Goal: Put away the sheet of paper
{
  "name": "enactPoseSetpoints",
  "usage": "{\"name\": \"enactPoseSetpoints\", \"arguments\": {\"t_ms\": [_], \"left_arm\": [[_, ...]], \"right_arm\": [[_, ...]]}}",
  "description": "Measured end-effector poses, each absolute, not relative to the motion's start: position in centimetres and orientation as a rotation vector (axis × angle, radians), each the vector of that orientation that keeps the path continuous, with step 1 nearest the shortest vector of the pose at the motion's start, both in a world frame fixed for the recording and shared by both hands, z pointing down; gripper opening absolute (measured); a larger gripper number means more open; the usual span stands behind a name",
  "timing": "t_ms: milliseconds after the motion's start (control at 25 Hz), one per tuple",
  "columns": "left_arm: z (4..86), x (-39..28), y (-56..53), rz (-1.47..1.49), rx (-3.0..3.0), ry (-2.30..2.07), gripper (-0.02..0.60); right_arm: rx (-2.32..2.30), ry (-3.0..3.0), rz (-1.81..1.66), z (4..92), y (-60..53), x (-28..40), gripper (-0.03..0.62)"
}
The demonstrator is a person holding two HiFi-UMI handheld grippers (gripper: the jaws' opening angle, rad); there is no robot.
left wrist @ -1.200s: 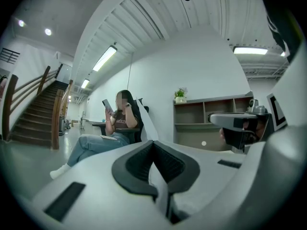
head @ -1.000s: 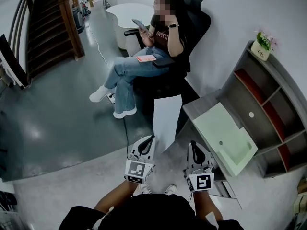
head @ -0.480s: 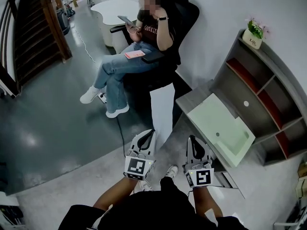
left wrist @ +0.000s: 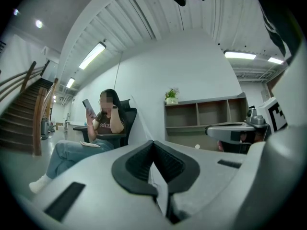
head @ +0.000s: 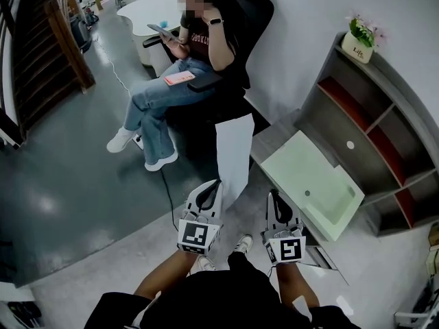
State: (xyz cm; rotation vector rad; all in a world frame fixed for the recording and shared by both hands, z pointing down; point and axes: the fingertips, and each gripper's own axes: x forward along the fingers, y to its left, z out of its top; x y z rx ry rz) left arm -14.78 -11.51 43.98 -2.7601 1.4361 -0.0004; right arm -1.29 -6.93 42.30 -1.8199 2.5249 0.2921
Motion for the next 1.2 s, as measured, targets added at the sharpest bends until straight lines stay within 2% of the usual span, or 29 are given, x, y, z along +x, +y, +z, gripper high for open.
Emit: {"name": "enactPoseSetpoints", "arguments": {"t_ms": [1200], "left_arm": [[44.7,3.5,-21.6,-0.138,-2.862,1.243,0.006]], "right_arm": [[-1.961,2.409,0.232,43.3,-15.8,15.8,0.023]]}}
